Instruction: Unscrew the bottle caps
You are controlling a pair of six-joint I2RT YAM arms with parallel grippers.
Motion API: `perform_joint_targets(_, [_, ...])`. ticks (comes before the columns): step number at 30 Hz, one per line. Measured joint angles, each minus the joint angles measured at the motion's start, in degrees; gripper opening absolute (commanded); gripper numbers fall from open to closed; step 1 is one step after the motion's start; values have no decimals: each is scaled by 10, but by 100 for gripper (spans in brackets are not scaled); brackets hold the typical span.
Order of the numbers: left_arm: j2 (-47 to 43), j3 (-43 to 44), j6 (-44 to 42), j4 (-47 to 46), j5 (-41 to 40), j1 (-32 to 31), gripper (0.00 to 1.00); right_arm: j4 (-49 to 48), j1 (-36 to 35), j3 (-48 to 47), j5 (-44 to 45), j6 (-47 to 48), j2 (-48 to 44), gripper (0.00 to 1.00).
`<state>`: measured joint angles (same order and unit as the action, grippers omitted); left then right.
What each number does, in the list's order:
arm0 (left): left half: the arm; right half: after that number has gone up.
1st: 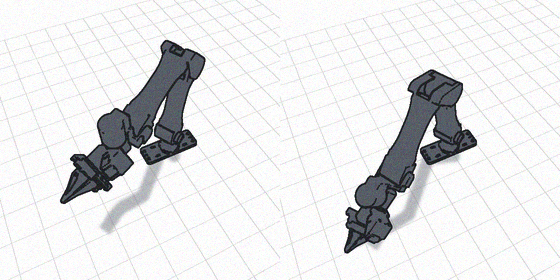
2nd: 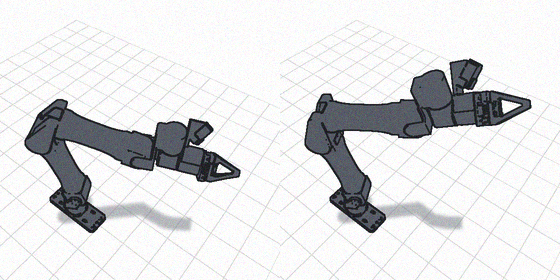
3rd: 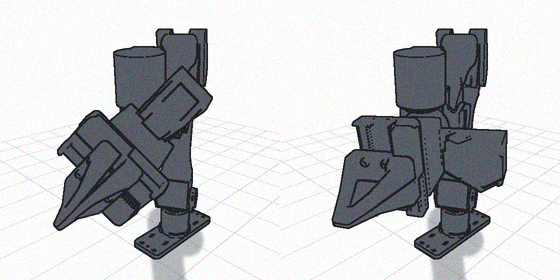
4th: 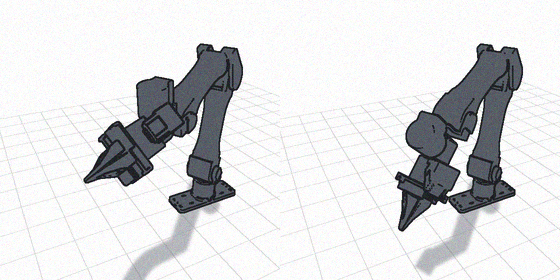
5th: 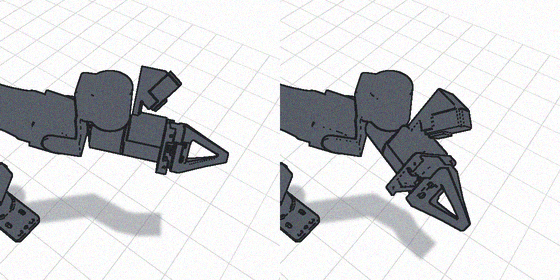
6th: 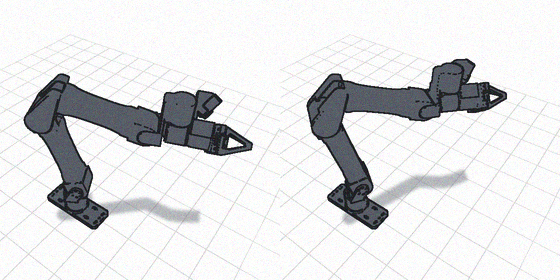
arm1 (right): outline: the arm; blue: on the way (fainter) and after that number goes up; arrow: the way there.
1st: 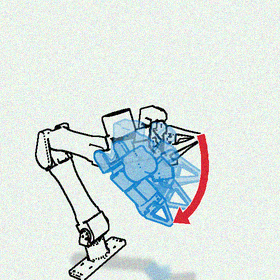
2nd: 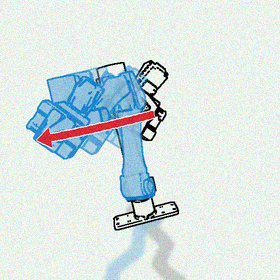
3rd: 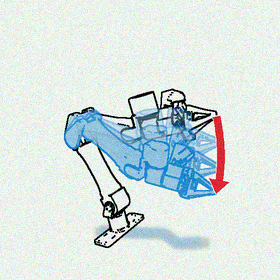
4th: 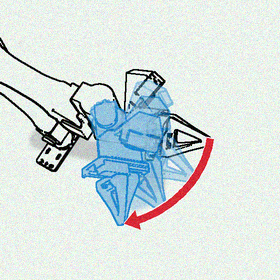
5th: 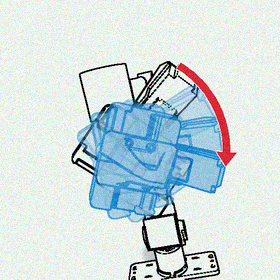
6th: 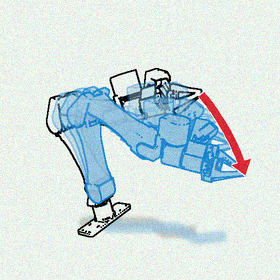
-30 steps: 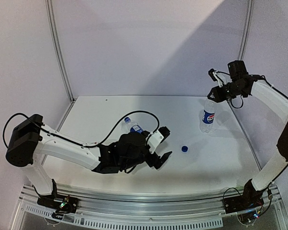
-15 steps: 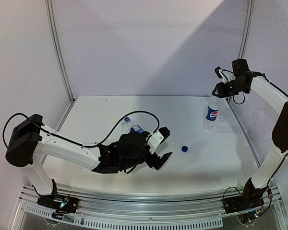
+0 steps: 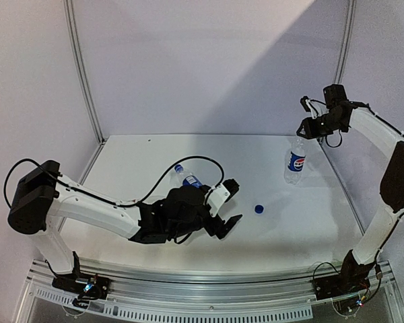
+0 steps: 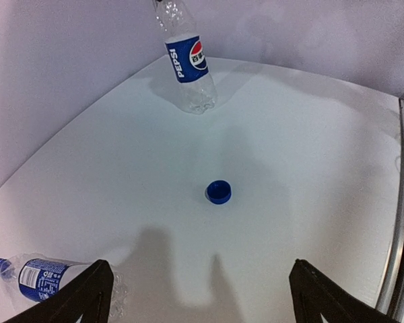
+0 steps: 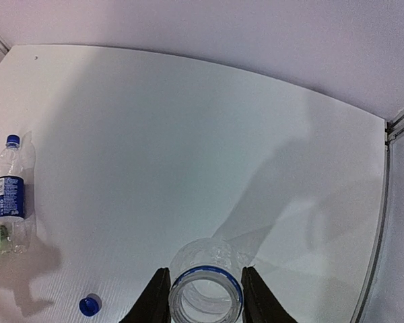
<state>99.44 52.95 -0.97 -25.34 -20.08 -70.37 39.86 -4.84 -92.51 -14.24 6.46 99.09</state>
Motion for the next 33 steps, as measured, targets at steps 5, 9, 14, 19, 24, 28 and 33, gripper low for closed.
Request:
perform_joint_targets(5, [0,0,0,0,1,0,93,0,0,0,2,0,4,37])
perform_joint_targets(9, [0,0,1,0,2,0,93,0,0,0,2,0,4,45])
perform_joint_targets(14, [0,0,2,0,2,0,93,0,0,0,4,0,4,51])
perform_joint_targets(19, [0,0,2,0,2,0,93,0,0,0,4,0,4,52])
perform_joint_targets(24, [0,0,2,0,2,0,93,0,0,0,4,0,4,54])
perform_joint_targets(28, [0,0,2,0,2,0,93,0,0,0,4,0,4,57])
perform_joint_targets(33, [0,0,2,0,2,0,93,0,0,0,1,0,4,59])
